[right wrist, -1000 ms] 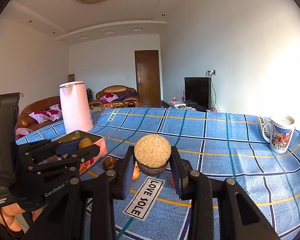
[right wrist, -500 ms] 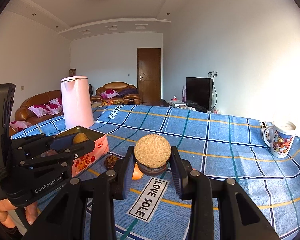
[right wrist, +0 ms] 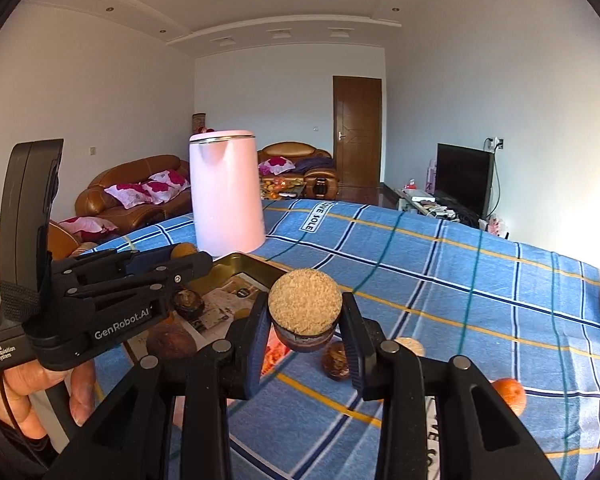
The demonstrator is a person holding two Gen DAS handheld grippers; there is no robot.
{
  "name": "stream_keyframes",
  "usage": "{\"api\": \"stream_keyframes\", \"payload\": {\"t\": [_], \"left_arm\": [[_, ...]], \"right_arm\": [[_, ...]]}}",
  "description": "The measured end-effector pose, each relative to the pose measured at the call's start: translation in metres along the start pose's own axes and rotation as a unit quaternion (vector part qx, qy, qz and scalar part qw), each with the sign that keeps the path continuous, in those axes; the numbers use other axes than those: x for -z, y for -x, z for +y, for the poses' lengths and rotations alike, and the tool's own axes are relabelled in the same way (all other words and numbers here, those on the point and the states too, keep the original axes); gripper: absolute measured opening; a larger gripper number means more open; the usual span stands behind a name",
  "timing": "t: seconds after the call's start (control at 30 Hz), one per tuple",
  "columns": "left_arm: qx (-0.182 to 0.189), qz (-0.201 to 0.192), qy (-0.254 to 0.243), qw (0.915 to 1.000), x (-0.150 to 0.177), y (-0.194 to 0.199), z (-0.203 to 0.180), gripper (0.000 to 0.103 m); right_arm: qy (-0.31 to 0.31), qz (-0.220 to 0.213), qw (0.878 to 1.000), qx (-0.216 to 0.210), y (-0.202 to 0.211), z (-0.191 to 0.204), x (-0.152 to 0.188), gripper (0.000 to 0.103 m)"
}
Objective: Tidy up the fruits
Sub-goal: 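Lower the jar and kiwi into the tin box and open both tools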
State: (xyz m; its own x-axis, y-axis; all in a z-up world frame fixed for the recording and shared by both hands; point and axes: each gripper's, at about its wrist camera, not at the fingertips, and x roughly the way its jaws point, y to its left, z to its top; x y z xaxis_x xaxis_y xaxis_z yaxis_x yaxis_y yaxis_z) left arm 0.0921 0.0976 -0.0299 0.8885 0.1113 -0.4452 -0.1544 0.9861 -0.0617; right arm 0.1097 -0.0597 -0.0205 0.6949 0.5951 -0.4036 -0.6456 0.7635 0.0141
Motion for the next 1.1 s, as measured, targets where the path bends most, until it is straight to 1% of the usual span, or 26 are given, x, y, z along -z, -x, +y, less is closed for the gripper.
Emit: {"api": "stream_keyframes", "payload": {"t": [0.1, 0.27, 0.43, 0.63, 0.77, 0.83, 0.87, 0.9, 0.97, 1.03, 1.1], "left_arm": [[-0.013, 0.01, 0.008, 0.9998, -0.001, -0.008, 0.016, 0.03], [-0.012, 0.042, 0.026, 0.9987, 0.004, -0.024, 0.036, 0.029], [-0.008, 0.06, 0.032, 0.9976, 0.008, -0.033, 0.044, 0.029], [-0.005, 0.077, 0.034, 0.9964, 0.01, -0.039, 0.047, 0.03], [-0.008, 0.079, 0.038, 0.9961, 0.01, -0.039, 0.048, 0.03], [-0.008, 0.077, 0.043, 0.9961, 0.01, -0.037, 0.048, 0.039], [-0.011, 0.072, 0.046, 0.9963, 0.01, -0.035, 0.048, 0.053], [-0.013, 0.066, 0.048, 0.9966, 0.009, -0.031, 0.048, 0.065], [-0.018, 0.052, 0.051, 0.9972, 0.008, -0.024, 0.047, 0.076], [-0.015, 0.044, 0.052, 0.9976, 0.008, -0.018, 0.047, 0.076], [-0.017, 0.036, 0.05, 0.998, 0.008, -0.012, 0.045, 0.077]], "right_arm": [[0.007, 0.018, 1.0, -0.016, -0.019, 0.017, -0.002, 0.036], [0.017, 0.056, 0.998, -0.037, -0.05, 0.04, 0.004, 0.036], [0.025, 0.086, 0.995, -0.052, -0.069, 0.058, 0.008, 0.036], [0.035, 0.129, 0.989, -0.063, -0.091, 0.07, 0.012, 0.036], [0.025, 0.138, 0.988, -0.069, -0.095, 0.066, 0.013, 0.036], [0.016, 0.141, 0.987, -0.077, -0.097, 0.062, 0.013, 0.037], [0.015, 0.141, 0.987, -0.079, -0.096, 0.061, 0.013, 0.04], [0.015, 0.136, 0.988, -0.077, -0.093, 0.059, 0.013, 0.045], [0.011, 0.125, 0.989, -0.076, -0.083, 0.054, 0.011, 0.053], [0.007, 0.111, 0.991, -0.076, -0.069, 0.046, 0.009, 0.054], [0.012, 0.102, 0.993, -0.058, -0.058, 0.034, 0.008, 0.054]]}}
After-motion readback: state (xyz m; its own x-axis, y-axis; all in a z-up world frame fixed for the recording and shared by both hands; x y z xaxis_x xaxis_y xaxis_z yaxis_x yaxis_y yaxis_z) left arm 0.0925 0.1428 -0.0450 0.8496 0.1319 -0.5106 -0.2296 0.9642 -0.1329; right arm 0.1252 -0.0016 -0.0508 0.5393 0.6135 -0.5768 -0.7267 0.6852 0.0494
